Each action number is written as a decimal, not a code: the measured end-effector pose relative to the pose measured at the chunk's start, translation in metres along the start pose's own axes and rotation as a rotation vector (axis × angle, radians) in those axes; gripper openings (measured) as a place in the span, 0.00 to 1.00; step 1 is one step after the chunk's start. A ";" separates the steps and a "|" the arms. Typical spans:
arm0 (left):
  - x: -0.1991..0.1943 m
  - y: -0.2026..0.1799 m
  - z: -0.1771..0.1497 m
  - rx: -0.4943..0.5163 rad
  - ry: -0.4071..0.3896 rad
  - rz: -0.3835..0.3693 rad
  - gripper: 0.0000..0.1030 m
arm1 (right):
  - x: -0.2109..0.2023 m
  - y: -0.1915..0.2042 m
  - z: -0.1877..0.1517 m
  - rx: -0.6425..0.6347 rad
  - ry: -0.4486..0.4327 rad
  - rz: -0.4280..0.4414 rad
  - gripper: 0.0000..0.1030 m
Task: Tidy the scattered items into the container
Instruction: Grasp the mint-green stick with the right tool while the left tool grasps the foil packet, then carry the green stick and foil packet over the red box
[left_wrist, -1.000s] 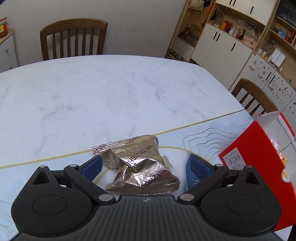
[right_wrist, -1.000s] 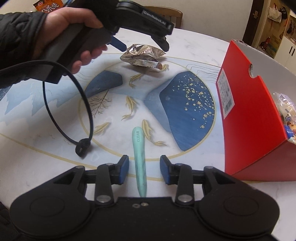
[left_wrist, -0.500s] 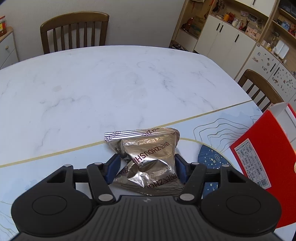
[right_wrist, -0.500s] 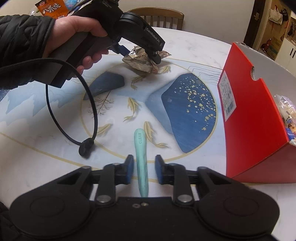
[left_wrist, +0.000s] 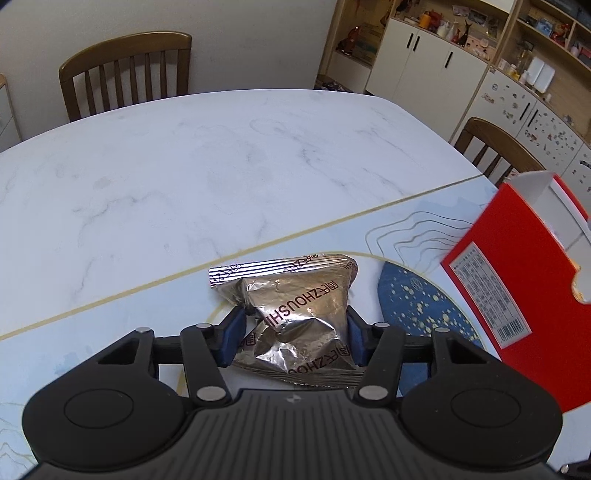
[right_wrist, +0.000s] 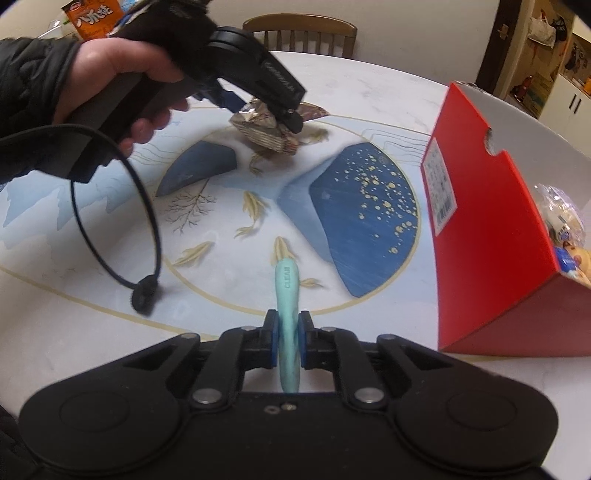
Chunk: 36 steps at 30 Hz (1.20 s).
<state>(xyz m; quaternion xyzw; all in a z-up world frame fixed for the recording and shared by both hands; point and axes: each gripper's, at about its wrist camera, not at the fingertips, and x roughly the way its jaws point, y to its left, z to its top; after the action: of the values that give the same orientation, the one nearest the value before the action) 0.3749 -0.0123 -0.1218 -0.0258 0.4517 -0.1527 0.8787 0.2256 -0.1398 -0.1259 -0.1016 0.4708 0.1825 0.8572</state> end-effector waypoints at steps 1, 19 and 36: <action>-0.002 -0.001 -0.001 0.006 -0.002 -0.003 0.53 | -0.001 -0.001 -0.001 0.005 0.000 -0.001 0.09; -0.057 -0.038 -0.033 0.099 0.020 -0.103 0.53 | -0.044 -0.020 -0.002 0.106 -0.066 -0.022 0.09; -0.120 -0.091 -0.055 0.183 0.002 -0.199 0.53 | -0.107 -0.043 -0.009 0.211 -0.166 -0.012 0.09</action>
<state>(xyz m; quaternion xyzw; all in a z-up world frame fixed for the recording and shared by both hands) 0.2433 -0.0585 -0.0430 0.0099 0.4318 -0.2797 0.8574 0.1839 -0.2055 -0.0408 0.0018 0.4140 0.1347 0.9003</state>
